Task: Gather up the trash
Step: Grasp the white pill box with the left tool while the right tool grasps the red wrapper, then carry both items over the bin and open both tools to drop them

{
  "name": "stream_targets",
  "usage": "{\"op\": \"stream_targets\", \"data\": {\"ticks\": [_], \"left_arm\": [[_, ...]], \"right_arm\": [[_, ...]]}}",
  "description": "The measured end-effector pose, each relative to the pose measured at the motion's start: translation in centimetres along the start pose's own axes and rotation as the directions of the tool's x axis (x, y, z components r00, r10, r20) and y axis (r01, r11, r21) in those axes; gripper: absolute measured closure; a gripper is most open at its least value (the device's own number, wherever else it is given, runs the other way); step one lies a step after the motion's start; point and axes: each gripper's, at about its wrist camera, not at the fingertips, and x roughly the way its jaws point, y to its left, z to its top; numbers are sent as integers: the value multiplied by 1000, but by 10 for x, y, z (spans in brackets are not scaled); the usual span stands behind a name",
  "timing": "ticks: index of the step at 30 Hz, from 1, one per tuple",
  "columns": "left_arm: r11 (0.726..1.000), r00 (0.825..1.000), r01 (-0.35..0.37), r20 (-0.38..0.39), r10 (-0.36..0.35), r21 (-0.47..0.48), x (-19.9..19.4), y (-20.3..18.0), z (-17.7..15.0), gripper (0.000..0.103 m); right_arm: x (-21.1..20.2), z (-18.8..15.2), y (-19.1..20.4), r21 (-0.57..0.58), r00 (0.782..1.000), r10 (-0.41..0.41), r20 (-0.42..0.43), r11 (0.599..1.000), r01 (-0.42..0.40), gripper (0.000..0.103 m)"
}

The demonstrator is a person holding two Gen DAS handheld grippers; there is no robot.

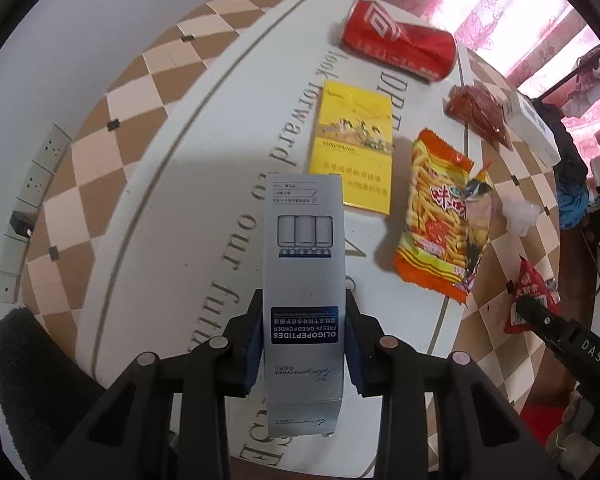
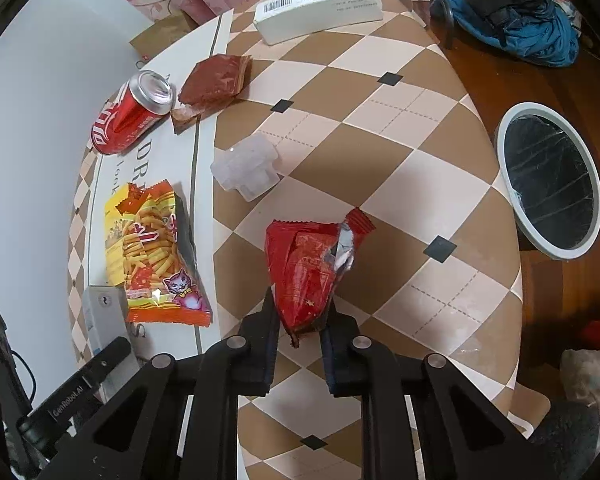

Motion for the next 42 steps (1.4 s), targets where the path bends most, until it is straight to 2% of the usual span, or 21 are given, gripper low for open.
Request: {"op": "stream_targets", "data": {"ticks": [6,16,28,35,38,42], "left_arm": [[1000,997,-17,75,17,-12,-19,4,7,72],[1000,990,4,144,-7,23,-41,-24,16,72],[990,961,32,267,-68,137,-95,-68,25,72],[970,946,59,298,-130,235,-114,-124,31,72],[951,943,81,285,-170,297,-113,-164,34,72],[910,941,155,224,-255,384,-103,-232,38,72]], "right_arm": [[-12,-5,-1,-18,999,8,33,1000,-7,89],[-47,-7,7,-71,993,27,117,997,-19,91],[-100,-6,11,-110,974,75,215,993,-52,91],[-146,5,-20,-77,949,101,299,994,-82,91],[-169,11,-47,-49,937,94,335,995,-83,91],[-196,22,-96,8,926,62,372,997,-71,91]]}}
